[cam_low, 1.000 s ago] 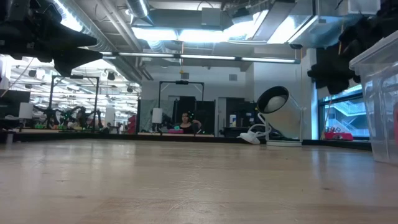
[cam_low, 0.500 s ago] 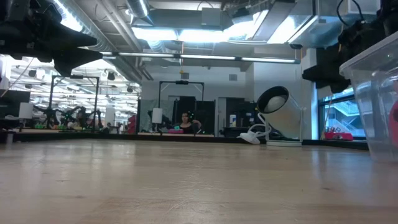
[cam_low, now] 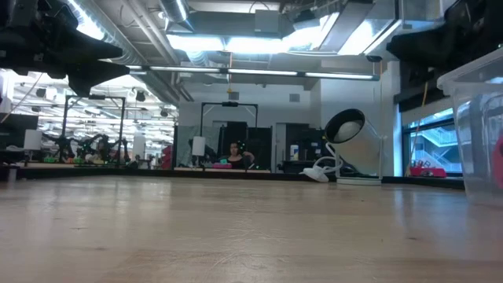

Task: Pick & Place Dice
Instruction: Return to Home Position

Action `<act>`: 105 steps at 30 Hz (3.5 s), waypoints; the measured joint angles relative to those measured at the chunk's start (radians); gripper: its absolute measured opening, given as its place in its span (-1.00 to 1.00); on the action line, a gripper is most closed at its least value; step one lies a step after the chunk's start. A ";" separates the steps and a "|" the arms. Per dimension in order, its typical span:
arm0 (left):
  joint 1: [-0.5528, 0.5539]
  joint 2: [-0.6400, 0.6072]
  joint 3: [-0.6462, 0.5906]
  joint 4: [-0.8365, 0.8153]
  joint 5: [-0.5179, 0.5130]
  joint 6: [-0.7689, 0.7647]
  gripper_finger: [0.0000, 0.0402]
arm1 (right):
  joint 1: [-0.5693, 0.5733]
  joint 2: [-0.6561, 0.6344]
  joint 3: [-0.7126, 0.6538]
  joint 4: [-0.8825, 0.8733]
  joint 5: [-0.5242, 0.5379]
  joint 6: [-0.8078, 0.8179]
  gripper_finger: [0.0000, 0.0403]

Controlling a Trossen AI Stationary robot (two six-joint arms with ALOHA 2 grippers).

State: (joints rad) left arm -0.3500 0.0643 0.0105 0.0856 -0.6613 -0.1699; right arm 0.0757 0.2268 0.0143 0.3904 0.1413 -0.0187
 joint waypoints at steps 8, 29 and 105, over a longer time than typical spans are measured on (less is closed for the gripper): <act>0.000 0.000 0.000 0.000 0.000 0.000 0.11 | 0.000 0.000 0.000 -0.005 0.000 -0.132 -0.54; 0.000 0.000 0.000 0.000 0.000 0.000 0.11 | 0.000 -0.001 0.001 -0.006 0.000 -0.123 -0.53; 0.000 0.000 0.000 0.000 0.000 0.000 0.11 | 0.000 -0.001 0.002 -0.006 0.000 -0.121 -0.54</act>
State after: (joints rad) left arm -0.3496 0.0643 0.0105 0.0856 -0.6613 -0.1696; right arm 0.0757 0.2260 0.0166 0.3847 0.1410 -0.1400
